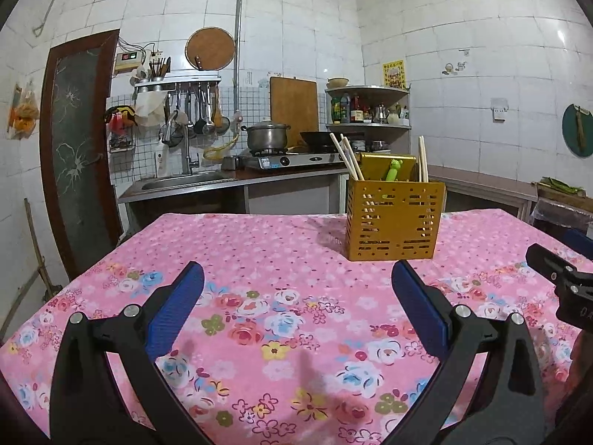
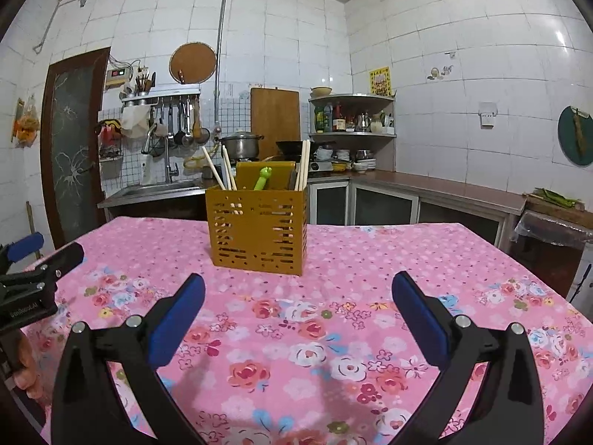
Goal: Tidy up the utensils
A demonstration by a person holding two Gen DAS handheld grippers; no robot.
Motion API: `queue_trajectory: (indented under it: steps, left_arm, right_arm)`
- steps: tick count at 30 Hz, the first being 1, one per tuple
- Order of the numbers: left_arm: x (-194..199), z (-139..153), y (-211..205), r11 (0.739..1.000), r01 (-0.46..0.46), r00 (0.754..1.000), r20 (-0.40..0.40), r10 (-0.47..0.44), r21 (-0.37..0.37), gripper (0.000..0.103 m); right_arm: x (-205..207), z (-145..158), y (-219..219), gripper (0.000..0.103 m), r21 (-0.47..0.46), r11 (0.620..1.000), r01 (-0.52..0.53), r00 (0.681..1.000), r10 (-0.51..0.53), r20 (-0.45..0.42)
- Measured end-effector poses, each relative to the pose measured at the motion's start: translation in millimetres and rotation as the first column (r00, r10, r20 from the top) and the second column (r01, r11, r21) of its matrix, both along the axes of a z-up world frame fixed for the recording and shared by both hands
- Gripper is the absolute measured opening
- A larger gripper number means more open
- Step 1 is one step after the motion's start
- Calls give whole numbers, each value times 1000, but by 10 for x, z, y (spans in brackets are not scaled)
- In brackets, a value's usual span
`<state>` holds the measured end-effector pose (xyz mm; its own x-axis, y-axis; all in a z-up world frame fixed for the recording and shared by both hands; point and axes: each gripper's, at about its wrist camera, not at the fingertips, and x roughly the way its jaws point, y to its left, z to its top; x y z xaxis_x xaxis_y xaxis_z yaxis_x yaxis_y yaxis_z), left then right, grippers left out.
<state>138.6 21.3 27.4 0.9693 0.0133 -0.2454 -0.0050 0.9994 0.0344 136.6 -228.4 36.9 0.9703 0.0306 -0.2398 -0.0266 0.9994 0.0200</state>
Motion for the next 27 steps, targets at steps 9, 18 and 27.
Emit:
queue_trajectory:
  steps: [9,18,27]
  left_arm:
    - [-61,12,-38,1000,11,1000,26,-11,20,98]
    - [-19,12,-28,1000,19,1000,2,-19,9,98]
    - [-16,-3,-54,999,37,999,-2,-37,14,98]
  right_arm:
    - [-17,-7,-7,98,0,1000,1,1000,-1,7]
    - [-15,-7,-34,98,9,1000,9,1000,-9,1]
    - [-7,2,-35,98,6,1000,9,1000,-9,3]
